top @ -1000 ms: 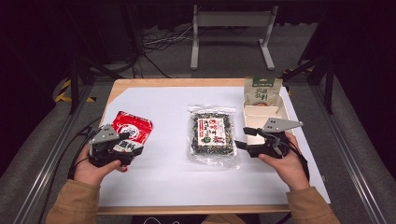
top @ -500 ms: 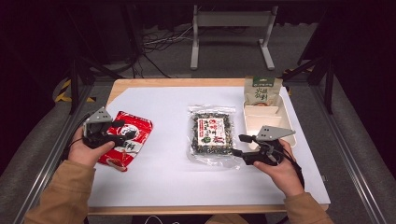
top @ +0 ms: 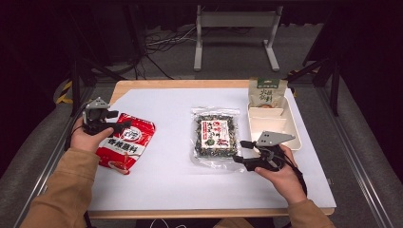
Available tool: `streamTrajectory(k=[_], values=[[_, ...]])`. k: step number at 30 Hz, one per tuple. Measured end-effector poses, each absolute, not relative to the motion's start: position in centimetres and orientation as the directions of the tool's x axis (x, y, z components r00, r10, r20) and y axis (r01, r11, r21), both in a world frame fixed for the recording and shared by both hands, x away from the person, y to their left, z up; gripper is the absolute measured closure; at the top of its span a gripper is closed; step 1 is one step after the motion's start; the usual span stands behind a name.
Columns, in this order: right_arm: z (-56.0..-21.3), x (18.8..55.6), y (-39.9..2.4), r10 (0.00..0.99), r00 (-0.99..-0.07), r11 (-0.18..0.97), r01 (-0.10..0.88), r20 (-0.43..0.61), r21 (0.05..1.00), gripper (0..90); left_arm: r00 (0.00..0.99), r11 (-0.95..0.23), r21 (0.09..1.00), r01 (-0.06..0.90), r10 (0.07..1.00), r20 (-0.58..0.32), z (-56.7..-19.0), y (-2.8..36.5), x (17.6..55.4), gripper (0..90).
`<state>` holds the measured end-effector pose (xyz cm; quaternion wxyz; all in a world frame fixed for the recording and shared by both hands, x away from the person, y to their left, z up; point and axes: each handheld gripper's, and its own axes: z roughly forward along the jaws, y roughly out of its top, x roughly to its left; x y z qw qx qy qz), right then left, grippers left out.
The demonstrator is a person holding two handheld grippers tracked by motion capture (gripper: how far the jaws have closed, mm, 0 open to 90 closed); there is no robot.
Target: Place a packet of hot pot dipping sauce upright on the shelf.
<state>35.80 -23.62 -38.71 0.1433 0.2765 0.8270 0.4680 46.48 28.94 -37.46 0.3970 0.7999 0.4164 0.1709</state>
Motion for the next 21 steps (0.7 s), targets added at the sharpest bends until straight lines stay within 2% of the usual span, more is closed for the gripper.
streamTrajectory(k=[8, 12, 17, 21], values=[[-39.0, 35.9, -23.6, 0.595, -0.804, 0.412, 0.327, 0.021, 0.851, 37.7, 0.548, -0.292, 0.775, 0.561, 0.832, -0.083, -38.3, 29.6, 48.5, 28.3], [-39.2, 36.0, -23.3, 0.588, -0.809, 0.425, 0.324, 0.014, 0.845, 37.7, 0.516, -0.281, 0.747, 0.602, 0.852, -0.095, -39.5, 30.0, 49.5, 23.3], [-39.5, 36.1, -23.2, 0.583, -0.812, 0.432, 0.326, 0.016, 0.841, 37.6, 0.497, -0.251, 0.746, 0.617, 0.859, -0.123, -40.4, 30.5, 50.4, 23.9], [-39.6, 36.2, -23.0, 0.569, -0.82, 0.399, 0.337, 0.058, 0.853, 37.9, 0.488, -0.235, 0.748, 0.62, 0.862, -0.134, -41.0, 30.7, 50.9, 25.6]])
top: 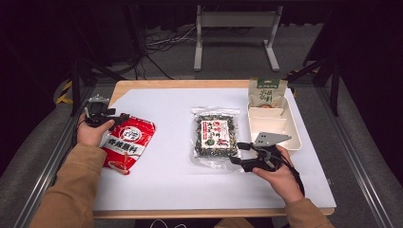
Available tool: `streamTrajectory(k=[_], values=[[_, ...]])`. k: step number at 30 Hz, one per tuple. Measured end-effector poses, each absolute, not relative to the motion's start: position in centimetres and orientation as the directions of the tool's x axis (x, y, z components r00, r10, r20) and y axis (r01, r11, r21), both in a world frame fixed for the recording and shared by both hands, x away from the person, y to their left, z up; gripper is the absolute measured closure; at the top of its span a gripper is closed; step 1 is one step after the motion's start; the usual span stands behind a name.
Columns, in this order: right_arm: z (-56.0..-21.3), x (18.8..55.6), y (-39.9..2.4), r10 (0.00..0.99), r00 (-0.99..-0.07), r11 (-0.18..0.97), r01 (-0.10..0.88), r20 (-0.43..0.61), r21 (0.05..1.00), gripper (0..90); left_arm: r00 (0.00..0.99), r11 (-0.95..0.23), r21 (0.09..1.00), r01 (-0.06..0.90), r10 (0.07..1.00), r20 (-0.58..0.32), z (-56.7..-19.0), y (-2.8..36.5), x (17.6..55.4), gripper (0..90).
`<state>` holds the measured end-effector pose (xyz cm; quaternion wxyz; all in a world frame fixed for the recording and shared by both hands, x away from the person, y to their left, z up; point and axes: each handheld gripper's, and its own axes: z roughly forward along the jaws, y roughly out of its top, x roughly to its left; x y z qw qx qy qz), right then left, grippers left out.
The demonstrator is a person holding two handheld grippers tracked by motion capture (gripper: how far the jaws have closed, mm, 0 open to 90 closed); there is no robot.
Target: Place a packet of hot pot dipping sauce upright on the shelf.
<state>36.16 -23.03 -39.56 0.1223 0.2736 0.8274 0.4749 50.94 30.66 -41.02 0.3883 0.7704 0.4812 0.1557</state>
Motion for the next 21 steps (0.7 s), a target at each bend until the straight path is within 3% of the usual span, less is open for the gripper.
streamTrajectory(k=[21], values=[[-40.0, 35.9, -22.3, 0.529, -0.843, 0.386, 0.342, 0.099, 0.857, 38.5, 0.478, -0.262, 0.684, 0.681, 0.866, -0.145, -45.1, 31.3, 53.2, 21.4]])
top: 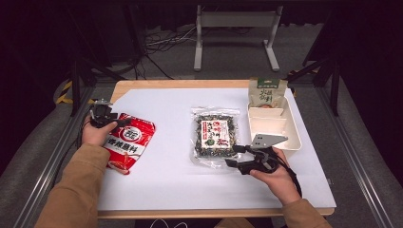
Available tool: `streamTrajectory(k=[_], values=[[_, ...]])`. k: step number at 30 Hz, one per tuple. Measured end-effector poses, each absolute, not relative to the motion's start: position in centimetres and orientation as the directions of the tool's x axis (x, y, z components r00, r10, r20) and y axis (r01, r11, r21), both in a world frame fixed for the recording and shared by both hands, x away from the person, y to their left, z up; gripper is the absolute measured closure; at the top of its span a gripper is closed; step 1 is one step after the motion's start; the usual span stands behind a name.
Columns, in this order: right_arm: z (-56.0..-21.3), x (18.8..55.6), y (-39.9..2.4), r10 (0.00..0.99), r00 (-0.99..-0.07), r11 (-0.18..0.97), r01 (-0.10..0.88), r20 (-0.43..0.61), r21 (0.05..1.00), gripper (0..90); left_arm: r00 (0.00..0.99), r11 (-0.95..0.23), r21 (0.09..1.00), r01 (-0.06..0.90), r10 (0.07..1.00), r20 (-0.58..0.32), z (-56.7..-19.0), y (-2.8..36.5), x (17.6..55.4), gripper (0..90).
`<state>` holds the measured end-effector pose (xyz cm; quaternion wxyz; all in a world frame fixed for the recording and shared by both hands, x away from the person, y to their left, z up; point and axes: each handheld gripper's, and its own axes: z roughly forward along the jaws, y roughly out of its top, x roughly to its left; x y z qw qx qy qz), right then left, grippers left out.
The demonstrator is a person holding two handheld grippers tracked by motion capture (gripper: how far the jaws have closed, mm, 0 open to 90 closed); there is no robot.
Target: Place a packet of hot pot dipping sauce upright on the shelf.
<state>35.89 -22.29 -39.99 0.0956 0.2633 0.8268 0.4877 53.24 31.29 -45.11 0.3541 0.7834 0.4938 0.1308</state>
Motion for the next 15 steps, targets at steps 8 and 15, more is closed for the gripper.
streamTrajectory(k=[8, 15], values=[[-40.27, 35.72, -22.15, 0.528, -0.844, 0.396, 0.341, 0.093, 0.853, 38.5, 0.5, -0.258, 0.697, 0.669, 0.85, -0.166, -45.36, 31.5, 53.36, 21.9], [-40.36, 35.74, -21.97, 0.526, -0.846, 0.399, 0.338, 0.089, 0.852, 38.5, 0.514, -0.298, 0.696, 0.653, 0.85, -0.118, -45.36, 31.23, 53.1, 35.5]])
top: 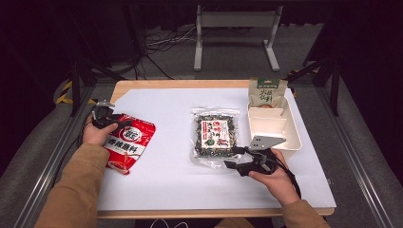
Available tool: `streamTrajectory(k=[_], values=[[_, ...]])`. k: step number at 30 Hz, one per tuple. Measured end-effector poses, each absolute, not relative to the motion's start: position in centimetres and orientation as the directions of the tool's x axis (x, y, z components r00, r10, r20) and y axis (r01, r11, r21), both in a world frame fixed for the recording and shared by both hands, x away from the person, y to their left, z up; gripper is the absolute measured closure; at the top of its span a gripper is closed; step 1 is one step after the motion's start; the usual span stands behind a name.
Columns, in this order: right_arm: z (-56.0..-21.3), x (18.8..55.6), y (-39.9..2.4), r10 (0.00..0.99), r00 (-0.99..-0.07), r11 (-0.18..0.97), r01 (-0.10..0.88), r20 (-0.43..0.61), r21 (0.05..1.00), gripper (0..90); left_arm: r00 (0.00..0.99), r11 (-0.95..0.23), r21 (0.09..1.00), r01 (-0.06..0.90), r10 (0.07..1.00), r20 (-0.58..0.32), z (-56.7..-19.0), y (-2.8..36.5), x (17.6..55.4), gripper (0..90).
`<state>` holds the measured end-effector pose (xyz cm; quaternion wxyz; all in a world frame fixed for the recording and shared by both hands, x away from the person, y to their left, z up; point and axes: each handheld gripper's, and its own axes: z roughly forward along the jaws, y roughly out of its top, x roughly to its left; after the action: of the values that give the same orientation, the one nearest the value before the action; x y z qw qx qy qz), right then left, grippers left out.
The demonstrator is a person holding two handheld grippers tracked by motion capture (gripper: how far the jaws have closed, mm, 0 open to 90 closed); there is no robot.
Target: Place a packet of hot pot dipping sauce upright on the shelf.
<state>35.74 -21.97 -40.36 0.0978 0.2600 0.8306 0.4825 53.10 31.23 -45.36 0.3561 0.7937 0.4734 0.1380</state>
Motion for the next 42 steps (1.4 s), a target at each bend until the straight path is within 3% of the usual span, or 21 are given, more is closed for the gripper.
streamTrajectory(k=[3, 14, 22, 32, 38, 42], values=[[-40.4, 35.8, -21.9, 0.529, -0.845, 0.405, 0.332, 0.078, 0.852, 38.7, 0.501, -0.316, 0.699, 0.642, 0.863, -0.07, -45.4, 31.1, 52.8, 47.7], [-40.1, 35.7, -22.0, 0.529, -0.845, 0.396, 0.325, 0.076, 0.859, 38.5, 0.485, -0.314, 0.705, 0.636, 0.873, -0.048, -45.3, 31.0, 52.5, 68.2], [-40.2, 35.7, -21.9, 0.529, -0.845, 0.4, 0.328, 0.077, 0.856, 38.4, 0.504, -0.376, 0.705, 0.601, 0.863, 0.03, -45.3, 30.4, 52.3, 87.0], [-40.3, 35.8, -22.3, 0.537, -0.84, 0.395, 0.332, 0.078, 0.856, 38.4, 0.518, -0.402, 0.701, 0.589, 0.854, 0.054, -45.3, 30.2, 52.2, 89.8], [-40.1, 35.7, -22.5, 0.54, -0.838, 0.389, 0.33, 0.077, 0.86, 38.6, 0.531, -0.4, 0.656, 0.64, 0.848, -0.002, -44.5, 29.8, 52.2, 90.0], [-40.1, 35.8, -22.5, 0.542, -0.836, 0.388, 0.343, 0.09, 0.855, 41.9, 0.53, -0.416, 0.637, 0.649, 0.848, 0.015, -43.2, 29.5, 52.0, 90.0]])
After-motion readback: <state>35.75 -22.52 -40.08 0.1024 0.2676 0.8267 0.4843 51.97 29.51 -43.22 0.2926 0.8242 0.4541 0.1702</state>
